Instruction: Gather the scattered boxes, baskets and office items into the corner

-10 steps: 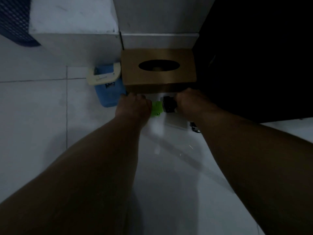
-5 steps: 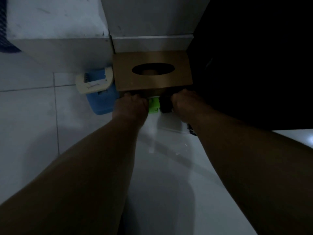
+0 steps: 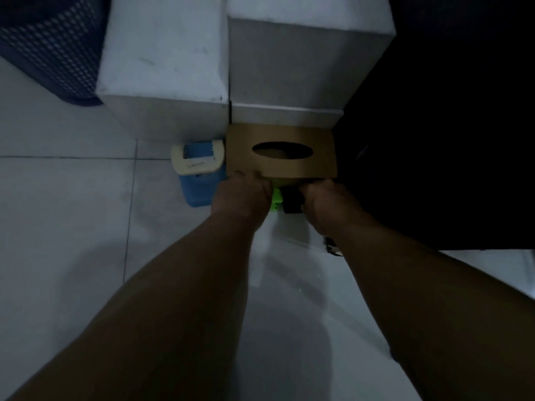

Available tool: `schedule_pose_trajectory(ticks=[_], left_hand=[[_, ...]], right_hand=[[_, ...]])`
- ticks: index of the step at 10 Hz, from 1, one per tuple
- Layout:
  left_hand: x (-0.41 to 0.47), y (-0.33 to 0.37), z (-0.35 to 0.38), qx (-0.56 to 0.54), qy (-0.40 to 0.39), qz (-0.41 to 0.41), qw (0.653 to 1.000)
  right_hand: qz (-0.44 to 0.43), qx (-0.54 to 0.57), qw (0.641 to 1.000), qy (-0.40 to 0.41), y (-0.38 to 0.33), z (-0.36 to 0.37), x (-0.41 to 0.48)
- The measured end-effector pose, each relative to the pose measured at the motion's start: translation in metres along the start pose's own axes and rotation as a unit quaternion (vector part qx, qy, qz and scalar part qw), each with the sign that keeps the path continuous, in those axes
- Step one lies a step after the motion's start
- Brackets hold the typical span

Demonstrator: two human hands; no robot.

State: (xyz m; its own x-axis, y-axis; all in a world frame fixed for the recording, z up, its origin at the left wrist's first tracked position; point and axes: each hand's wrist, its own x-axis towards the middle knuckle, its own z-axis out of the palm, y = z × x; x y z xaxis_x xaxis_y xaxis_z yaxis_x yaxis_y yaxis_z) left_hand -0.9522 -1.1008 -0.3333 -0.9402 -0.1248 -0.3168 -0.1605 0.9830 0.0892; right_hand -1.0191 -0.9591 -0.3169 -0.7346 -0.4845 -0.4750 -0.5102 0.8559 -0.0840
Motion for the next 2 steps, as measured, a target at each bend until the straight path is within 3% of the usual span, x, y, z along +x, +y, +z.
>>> schedule_pose_trajectory(ticks=[2], left_hand=[[-0.023,-0.001,-0.071,0.010,0.040,-0.043,0.998]], right_hand=[[-0.037,-0.061,0.997,0.022,-0.034,-0.063,-0.018]])
